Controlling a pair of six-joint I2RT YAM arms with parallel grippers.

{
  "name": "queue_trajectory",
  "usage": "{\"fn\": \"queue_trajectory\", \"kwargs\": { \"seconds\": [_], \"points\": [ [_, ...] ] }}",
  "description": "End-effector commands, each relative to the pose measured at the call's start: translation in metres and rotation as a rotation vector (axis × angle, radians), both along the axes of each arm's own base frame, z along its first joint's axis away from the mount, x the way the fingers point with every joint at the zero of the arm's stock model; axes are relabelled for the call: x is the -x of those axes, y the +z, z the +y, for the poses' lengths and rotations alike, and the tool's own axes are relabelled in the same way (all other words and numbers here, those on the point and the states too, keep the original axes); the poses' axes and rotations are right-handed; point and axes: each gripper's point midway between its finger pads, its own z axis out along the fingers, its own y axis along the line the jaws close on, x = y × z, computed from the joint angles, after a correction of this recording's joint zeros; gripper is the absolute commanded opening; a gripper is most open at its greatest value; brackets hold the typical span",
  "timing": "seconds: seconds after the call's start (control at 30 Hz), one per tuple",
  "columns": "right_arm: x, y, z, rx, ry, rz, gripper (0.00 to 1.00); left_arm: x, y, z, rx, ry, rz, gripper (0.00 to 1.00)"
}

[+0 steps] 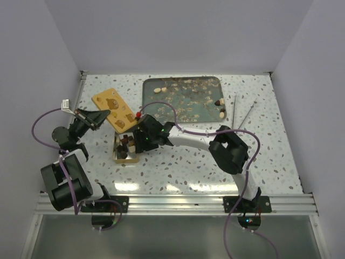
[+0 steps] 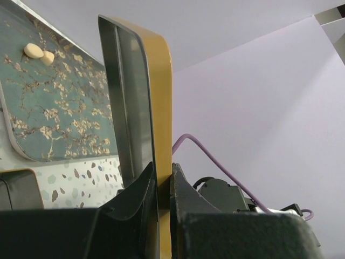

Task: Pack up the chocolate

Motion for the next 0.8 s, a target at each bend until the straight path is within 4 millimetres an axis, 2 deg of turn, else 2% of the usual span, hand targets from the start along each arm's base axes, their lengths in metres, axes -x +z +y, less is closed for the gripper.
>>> {"fn": "queue_trajectory", "kwargs": {
  "seconds": [0.0,0.27,0.47,0.57,0.77],
  "points": [
    [-0.010,0.019,0.013,-0.024,-0.018,-0.046,0.53,0.007,0.010,-0.001,-0.045,0.017,-0.082,0.00],
    [-0.012,0.003,0.009,0.045,-0.049,-0.018,0.45,0.007,0.010,0.000,-0.050,0.023,-0.085,0.00],
    [-0.012,-0.001,0.012,0.084,-0.079,0.001,0.36,0.007,0.010,0.000,-0.048,0.030,-0.086,0.00],
    [-0.010,0.001,0.015,0.102,-0.083,-0.001,0.33,0.007,0.011,0.000,-0.048,0.033,-0.088,0.00],
    [0.001,-0.010,0.017,0.130,-0.085,0.027,0.29,0.007,0.012,0.001,-0.045,0.043,-0.092,0.00]
  ]
}}
